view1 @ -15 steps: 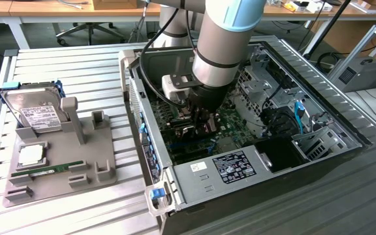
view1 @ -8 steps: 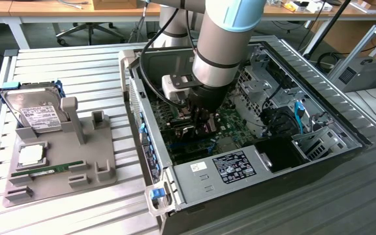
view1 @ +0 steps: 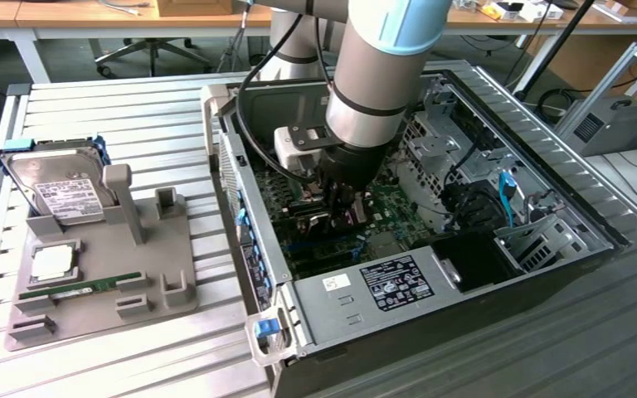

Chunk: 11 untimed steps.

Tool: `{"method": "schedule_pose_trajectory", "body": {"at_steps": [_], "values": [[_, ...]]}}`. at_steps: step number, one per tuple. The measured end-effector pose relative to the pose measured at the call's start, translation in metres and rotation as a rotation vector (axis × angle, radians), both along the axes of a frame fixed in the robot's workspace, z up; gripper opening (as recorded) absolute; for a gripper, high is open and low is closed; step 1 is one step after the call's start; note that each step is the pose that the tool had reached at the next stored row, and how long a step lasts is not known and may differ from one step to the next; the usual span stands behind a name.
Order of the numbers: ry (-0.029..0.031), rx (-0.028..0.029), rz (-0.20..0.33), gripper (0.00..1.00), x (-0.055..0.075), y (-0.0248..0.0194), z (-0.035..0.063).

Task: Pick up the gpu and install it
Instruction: 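Insert the gpu into the slot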

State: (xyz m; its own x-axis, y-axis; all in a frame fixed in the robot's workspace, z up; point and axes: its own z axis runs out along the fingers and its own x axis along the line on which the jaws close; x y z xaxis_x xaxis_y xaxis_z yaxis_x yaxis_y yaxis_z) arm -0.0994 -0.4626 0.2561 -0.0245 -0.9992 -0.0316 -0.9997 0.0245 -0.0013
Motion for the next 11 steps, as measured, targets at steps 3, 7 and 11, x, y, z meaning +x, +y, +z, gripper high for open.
{"method": "schedule_pose_trajectory", "body": {"at_steps": [3,7,11], "values": [[0.0002,-0.0003,0.000,0.27,0.0000,0.0000,0.0012],[0.0001,-0.0003,0.000,0.27,-0.0001,0.0000,0.0008],[-0.0008,0.0110,0.000,0.27,-0.0008,0.0000,-0.0002]]}}
